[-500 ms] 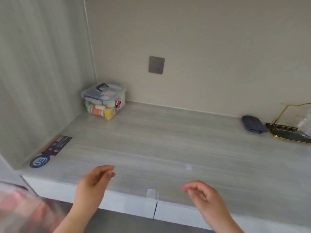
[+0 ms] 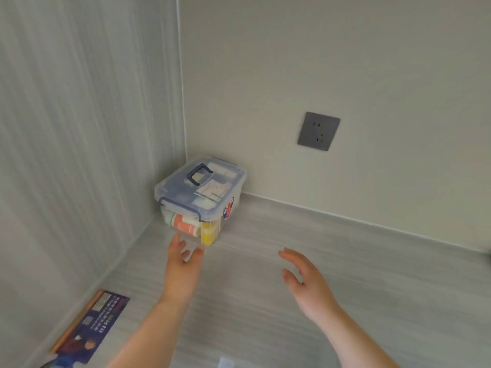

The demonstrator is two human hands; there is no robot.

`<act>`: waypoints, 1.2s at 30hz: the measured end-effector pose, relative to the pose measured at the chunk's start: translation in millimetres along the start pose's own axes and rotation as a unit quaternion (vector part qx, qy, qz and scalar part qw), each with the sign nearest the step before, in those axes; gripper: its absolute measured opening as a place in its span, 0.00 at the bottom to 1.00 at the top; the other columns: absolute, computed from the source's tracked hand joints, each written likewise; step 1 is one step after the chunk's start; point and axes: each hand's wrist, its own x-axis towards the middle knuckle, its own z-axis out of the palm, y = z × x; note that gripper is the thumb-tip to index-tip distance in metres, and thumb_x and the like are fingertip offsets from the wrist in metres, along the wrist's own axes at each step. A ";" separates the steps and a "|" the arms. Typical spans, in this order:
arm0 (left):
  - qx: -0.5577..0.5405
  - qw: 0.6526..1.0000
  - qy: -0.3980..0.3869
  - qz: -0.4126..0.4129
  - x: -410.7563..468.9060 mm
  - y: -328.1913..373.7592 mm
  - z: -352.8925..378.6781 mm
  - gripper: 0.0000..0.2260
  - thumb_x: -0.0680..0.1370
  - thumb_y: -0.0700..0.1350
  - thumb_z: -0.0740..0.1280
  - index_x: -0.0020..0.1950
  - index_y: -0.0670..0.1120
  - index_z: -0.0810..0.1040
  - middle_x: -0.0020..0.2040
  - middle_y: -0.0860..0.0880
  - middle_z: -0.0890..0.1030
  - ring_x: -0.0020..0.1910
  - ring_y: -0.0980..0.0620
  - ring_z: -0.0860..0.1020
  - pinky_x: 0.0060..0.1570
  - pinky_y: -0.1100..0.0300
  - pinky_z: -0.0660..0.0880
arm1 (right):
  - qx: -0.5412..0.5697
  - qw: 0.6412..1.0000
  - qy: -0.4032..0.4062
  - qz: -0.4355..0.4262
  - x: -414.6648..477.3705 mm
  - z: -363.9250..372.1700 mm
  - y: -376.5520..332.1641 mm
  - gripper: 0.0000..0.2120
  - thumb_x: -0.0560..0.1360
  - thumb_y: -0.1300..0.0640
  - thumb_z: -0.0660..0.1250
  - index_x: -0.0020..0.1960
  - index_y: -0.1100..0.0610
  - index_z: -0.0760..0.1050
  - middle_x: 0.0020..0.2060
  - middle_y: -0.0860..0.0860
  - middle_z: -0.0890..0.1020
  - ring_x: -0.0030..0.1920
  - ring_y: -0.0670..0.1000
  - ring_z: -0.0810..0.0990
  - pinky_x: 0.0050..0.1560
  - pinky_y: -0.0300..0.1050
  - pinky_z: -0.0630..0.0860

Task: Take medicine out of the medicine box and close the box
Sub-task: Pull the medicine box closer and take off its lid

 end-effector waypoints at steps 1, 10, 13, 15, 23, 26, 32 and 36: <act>-0.011 1.000 -0.006 -0.010 10.1 1.6 5.0 0.25 0.76 0.38 0.62 0.71 0.46 0.57 0.68 0.42 0.67 0.54 0.52 0.68 0.51 0.61 0.62 | -0.006 1.000 -0.009 -0.002 13.5 1.5 -0.8 0.18 0.75 0.64 0.61 0.63 0.55 0.69 0.67 0.50 0.70 0.68 0.50 0.65 0.68 0.42 0.60; -0.045 0.996 0.068 -0.024 97.9 2.9 14.9 0.28 0.76 0.44 0.63 0.73 0.48 0.53 0.65 0.46 0.67 0.63 0.48 0.69 0.60 0.56 0.64 | 0.002 0.996 -0.077 0.044 155.9 21.3 -32.9 0.22 0.77 0.57 0.58 0.70 0.54 0.59 0.71 0.54 0.63 0.71 0.51 0.60 0.68 0.41 0.58; -0.074 0.995 0.062 0.011 113.4 3.9 24.7 0.32 0.76 0.42 0.64 0.73 0.50 0.48 0.69 0.46 0.66 0.66 0.47 0.68 0.67 0.49 0.65 | 0.004 0.997 -0.066 0.043 201.6 31.4 -44.2 0.25 0.77 0.57 0.58 0.71 0.56 0.55 0.72 0.56 0.60 0.72 0.53 0.59 0.69 0.43 0.58; -0.095 0.992 0.084 0.011 119.5 3.3 31.4 0.35 0.75 0.41 0.64 0.74 0.52 0.46 0.66 0.52 0.65 0.61 0.54 0.69 0.61 0.58 0.66 | 0.012 0.998 -0.050 0.035 230.0 37.9 -50.1 0.26 0.77 0.57 0.58 0.72 0.58 0.53 0.73 0.56 0.59 0.72 0.54 0.58 0.71 0.45 0.55; -0.131 0.984 0.116 0.015 136.2 -10.9 32.9 0.33 0.76 0.39 0.62 0.72 0.59 0.47 0.65 0.55 0.66 0.59 0.54 0.70 0.54 0.57 0.69 | 0.079 0.994 -0.048 0.063 302.9 55.7 -53.6 0.21 0.77 0.59 0.57 0.68 0.63 0.62 0.68 0.60 0.68 0.67 0.57 0.67 0.68 0.46 0.62; -0.141 0.984 0.106 0.009 135.1 -6.8 29.6 0.32 0.76 0.38 0.62 0.72 0.59 0.49 0.66 0.54 0.66 0.60 0.53 0.70 0.59 0.54 0.69 | 0.110 0.993 -0.012 0.052 295.9 56.2 -50.3 0.14 0.75 0.62 0.58 0.59 0.65 0.72 0.59 0.63 0.77 0.55 0.57 0.76 0.54 0.42 0.71; -0.154 0.984 0.090 -0.012 112.8 4.0 16.1 0.27 0.77 0.37 0.59 0.72 0.54 0.54 0.63 0.55 0.68 0.58 0.54 0.70 0.56 0.57 0.69 | 0.082 0.993 0.051 0.070 241.5 26.1 -37.8 0.11 0.74 0.61 0.62 0.38 0.65 0.78 0.38 0.61 0.80 0.40 0.52 0.73 0.41 0.40 0.65; -0.138 0.986 0.082 -0.033 77.5 2.4 -0.1 0.24 0.77 0.36 0.58 0.71 0.51 0.59 0.60 0.54 0.70 0.52 0.56 0.72 0.43 0.66 0.69 | 0.020 0.992 0.050 0.113 172.3 4.8 -26.5 0.24 0.74 0.57 0.63 0.21 0.57 0.63 0.22 0.56 0.69 0.30 0.53 0.67 0.32 0.45 0.62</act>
